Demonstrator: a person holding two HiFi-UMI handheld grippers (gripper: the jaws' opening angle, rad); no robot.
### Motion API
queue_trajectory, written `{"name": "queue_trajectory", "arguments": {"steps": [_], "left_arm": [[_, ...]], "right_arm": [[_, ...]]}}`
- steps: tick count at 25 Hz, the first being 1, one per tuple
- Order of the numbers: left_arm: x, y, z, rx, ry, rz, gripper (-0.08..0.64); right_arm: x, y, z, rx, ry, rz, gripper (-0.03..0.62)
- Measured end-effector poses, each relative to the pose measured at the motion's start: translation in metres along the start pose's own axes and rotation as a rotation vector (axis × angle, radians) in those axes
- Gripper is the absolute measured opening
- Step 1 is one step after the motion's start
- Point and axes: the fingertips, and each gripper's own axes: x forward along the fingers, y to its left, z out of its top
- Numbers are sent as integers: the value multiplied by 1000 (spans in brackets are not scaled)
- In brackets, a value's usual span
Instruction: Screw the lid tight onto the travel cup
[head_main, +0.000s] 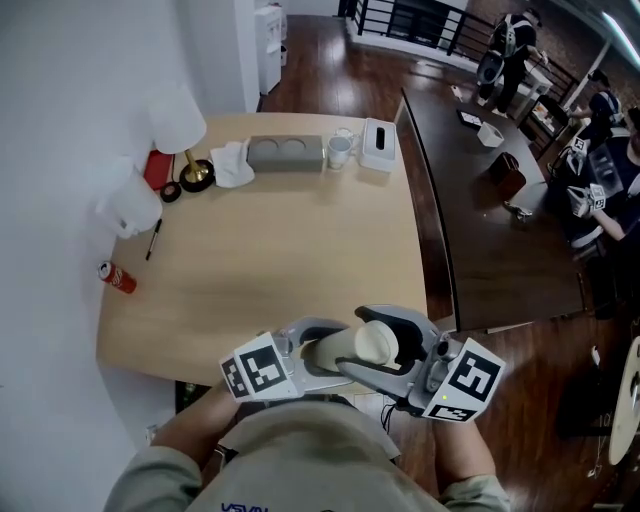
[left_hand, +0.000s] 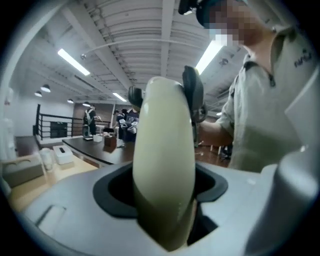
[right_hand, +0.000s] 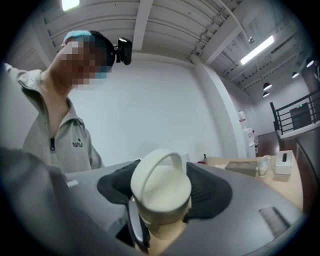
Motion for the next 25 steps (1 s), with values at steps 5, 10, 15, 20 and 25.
{"name": "queue_trajectory", "arguments": {"steps": [5,10,15,20,25], "left_arm": [[12,16,-22,38,-7,222,314],[28,12,-58,-9,38,194,316],[35,18,-89,-73,122,148,341],[32,33,-115,-160,155,126,410],[22,40,-120,-234,124,81,419]], "right_arm": [[10,-18,-21,17,13,-183,288],[27,-14,-55,-82,110,-211,287],[37,-25,-84,-95,135,-214,287],[44,-45,-109,-42,142,-219,287],[46,-55,-119,-37,157,-201,287]]}}
